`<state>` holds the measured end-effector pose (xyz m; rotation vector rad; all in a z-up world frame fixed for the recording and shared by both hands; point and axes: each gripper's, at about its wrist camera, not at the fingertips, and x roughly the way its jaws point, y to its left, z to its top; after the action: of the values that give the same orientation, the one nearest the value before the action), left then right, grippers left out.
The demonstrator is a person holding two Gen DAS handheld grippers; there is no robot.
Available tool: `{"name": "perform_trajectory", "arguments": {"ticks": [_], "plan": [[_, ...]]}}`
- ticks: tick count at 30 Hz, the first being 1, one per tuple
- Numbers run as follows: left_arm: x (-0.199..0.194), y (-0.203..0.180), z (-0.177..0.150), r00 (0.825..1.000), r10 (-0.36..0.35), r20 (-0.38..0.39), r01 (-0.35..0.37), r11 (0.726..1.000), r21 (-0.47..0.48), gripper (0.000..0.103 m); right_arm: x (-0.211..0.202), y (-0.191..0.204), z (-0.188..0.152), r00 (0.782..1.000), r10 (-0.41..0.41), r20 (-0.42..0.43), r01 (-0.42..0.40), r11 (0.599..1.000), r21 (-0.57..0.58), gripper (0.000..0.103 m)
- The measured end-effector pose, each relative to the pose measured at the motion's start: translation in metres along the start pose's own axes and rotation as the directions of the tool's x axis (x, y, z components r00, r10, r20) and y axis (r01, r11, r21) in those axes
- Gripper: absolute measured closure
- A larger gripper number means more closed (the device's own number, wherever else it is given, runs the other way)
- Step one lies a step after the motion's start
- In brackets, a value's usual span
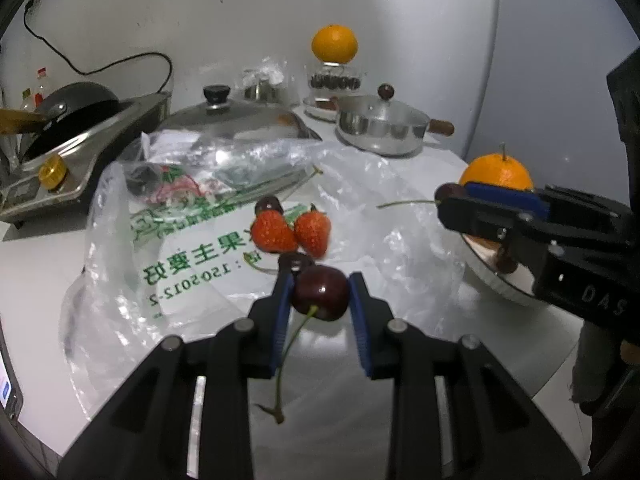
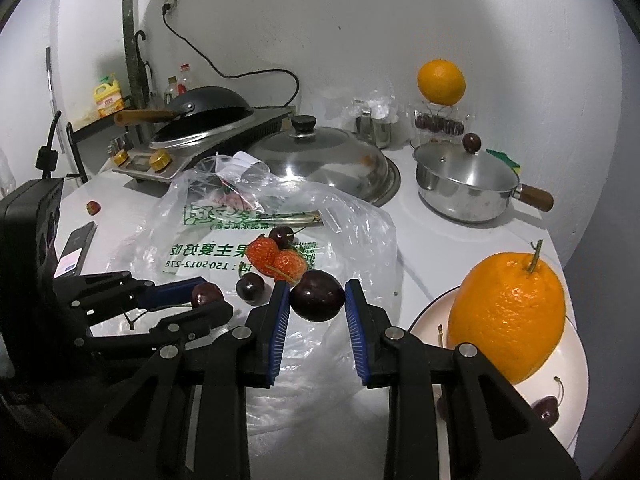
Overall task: Organize fruits
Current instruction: 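Carry both held cherries from the bag over the white plate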
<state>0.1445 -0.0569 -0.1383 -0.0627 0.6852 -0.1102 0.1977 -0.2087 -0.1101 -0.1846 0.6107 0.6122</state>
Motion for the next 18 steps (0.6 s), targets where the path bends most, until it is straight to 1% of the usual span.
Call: {"name": "perform_trajectory", "arguments": {"ticks": [4, 11, 18], "plan": [[-0.009, -0.002, 0.002, 1.000, 0.001, 0.015, -0.001, 1.000, -0.009, 0.074, -0.012, 0.000, 0.002, 1.000, -0.003, 0.020, 0.003, 1.000, -0.003, 0.073], [-0.022, -0.007, 0.006, 0.999, 0.018, 0.038, -0.018, 1.000, -0.005, 0.074, -0.025, 0.000, 0.000, 0.999, -0.006, 0.034, 0.006, 1.000, -0.006, 0.073], [-0.035, -0.015, 0.008, 0.998, 0.021, 0.058, -0.022, 1.000, 0.004, 0.074, -0.039, 0.001, -0.002, 0.998, -0.022, 0.054, 0.023, 1.000, -0.021, 0.073]]}}
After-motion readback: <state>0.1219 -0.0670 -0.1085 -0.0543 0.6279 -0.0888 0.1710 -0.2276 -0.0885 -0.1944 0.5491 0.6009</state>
